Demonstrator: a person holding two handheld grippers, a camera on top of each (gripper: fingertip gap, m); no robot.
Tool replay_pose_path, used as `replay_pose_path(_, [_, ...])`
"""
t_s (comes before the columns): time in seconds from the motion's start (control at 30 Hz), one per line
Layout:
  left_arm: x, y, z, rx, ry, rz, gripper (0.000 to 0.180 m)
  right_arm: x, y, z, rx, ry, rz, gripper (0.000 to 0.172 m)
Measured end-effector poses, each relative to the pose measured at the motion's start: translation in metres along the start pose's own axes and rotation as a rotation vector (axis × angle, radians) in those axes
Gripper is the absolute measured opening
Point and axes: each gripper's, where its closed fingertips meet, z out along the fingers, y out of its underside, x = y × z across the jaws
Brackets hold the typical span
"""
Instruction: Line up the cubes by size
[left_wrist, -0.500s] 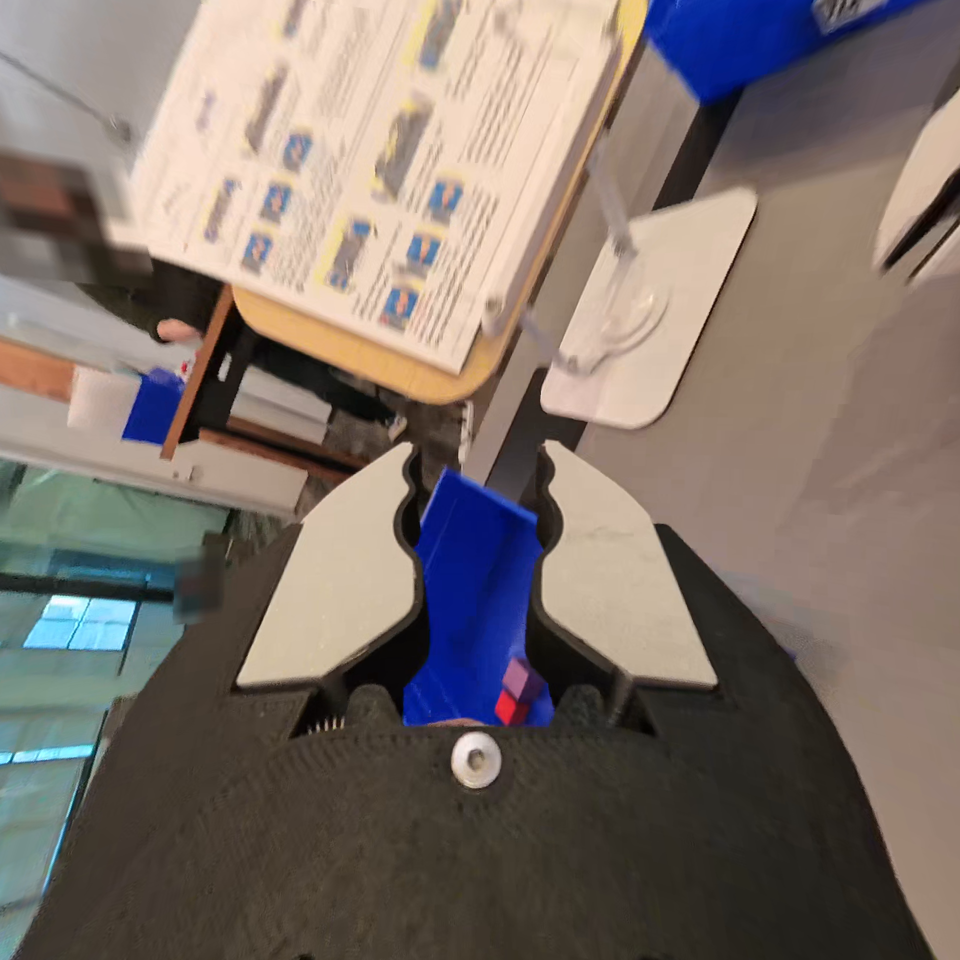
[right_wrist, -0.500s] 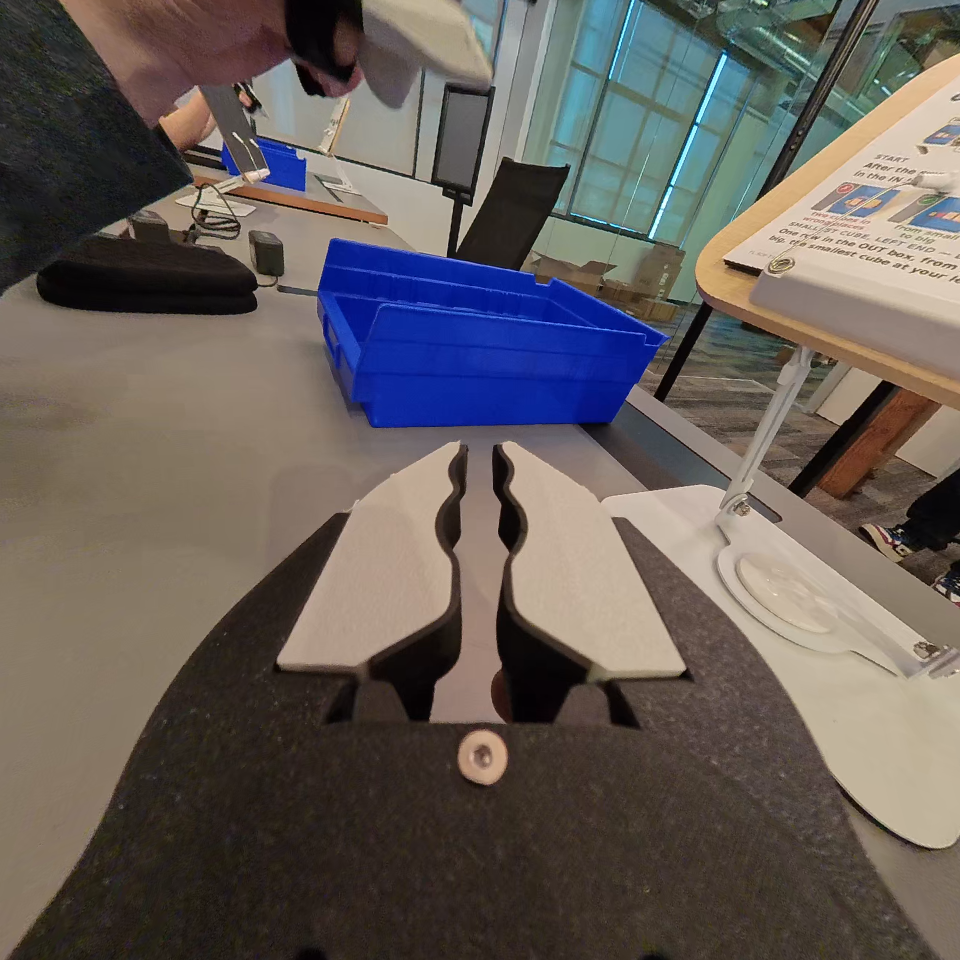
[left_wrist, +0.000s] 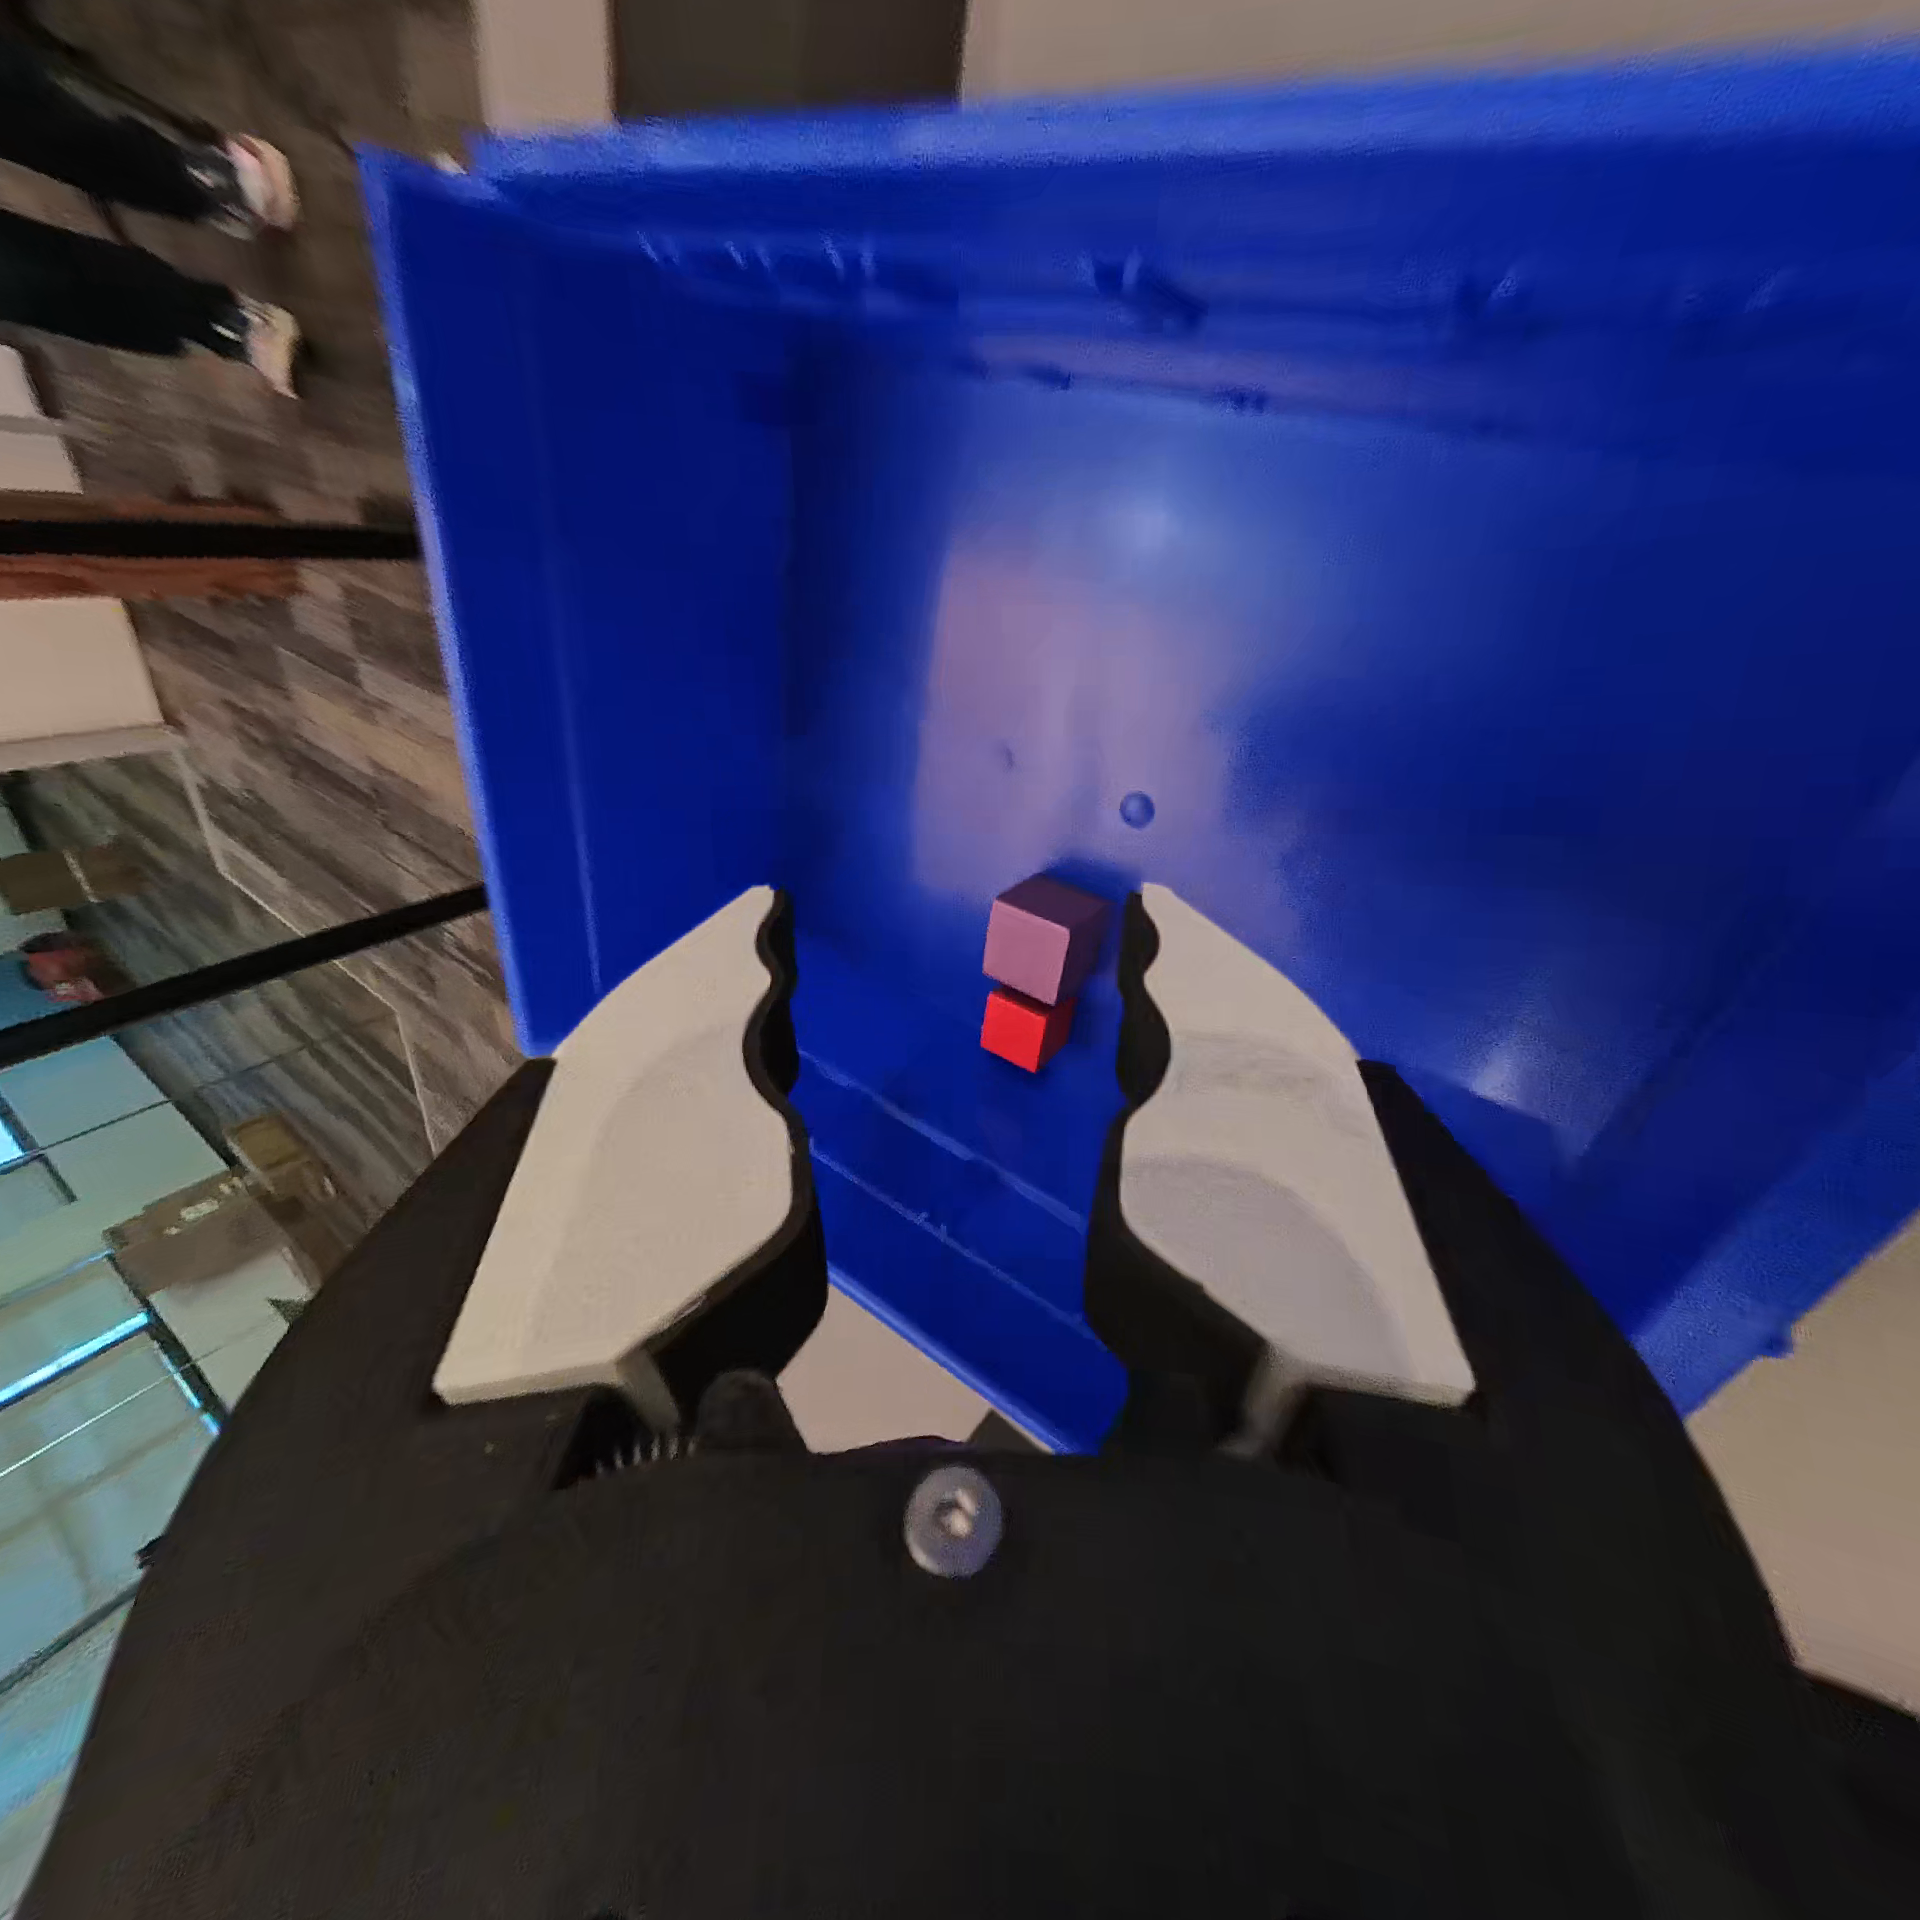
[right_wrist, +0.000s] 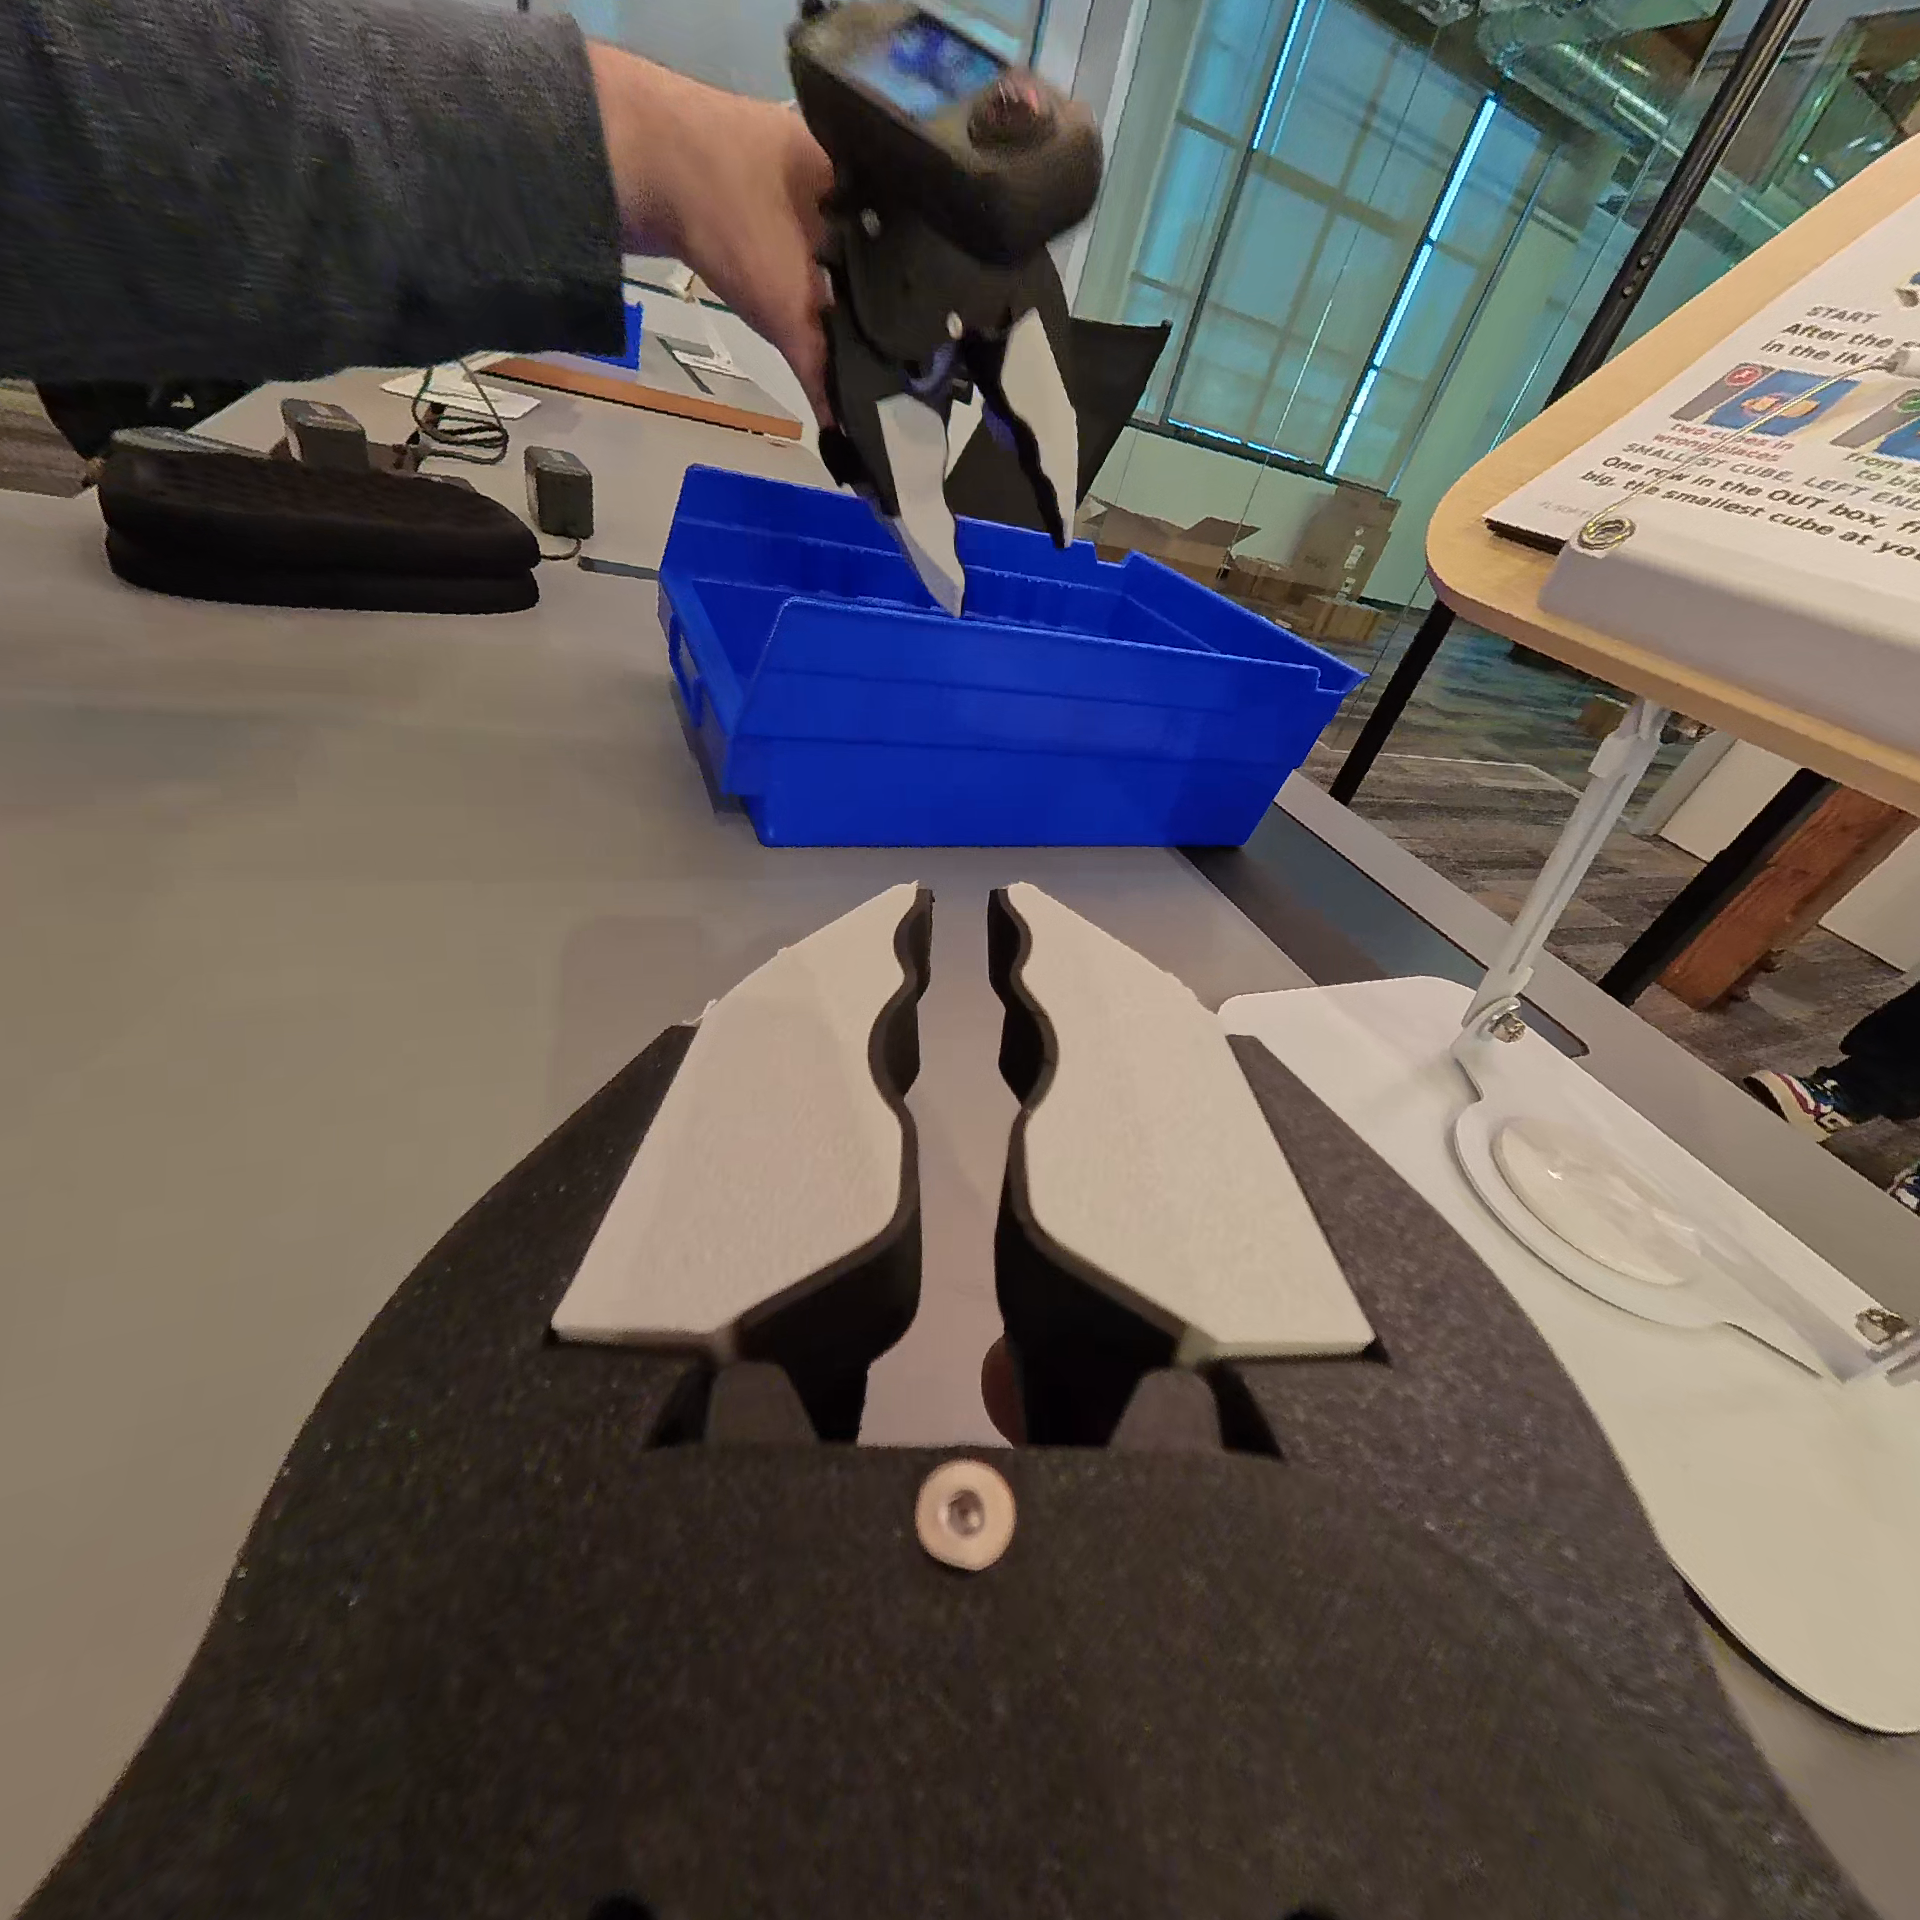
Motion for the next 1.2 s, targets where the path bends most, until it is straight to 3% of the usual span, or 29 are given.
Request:
replay_pose_path(0.23, [0.013, 0.046, 0.057, -0.281, 0.195, 0.109, 0.061, -0.001, 0.000, 0.000, 0.003, -0.009, 0.004, 0.010])
replay_pose_path(0.53, [0.027, 0.060, 0.077, -0.358, 0.324, 0.084, 0.032, -0.001, -0.001, 0.000, 0.007, -0.014, 0.007, 0.010])
replay_pose_path(0.7, [0.017, 0.053, 0.067, -0.299, 0.278, 0.042, 0.030, -0.001, -0.001, 0.000, 0.006, -0.017, 0.006, 0.010])
replay_pose_path(0.83, [-0.008, 0.031, 0.031, -0.161, 0.133, -0.033, 0.029, -0.001, -0.001, 0.000, 0.007, -0.017, 0.008, 0.011])
replay_pose_path(1.0, [-0.029, -0.027, -0.047, 0.102, -0.114, -0.099, 0.029, 0.000, -0.002, -0.001, 0.017, -0.018, 0.017, 0.014])
replay_pose_path(1.2, [0.003, -0.120, -0.120, 0.440, -0.288, -0.112, 0.029, 0.006, -0.008, -0.006, 0.068, -0.015, 0.075, 0.020])
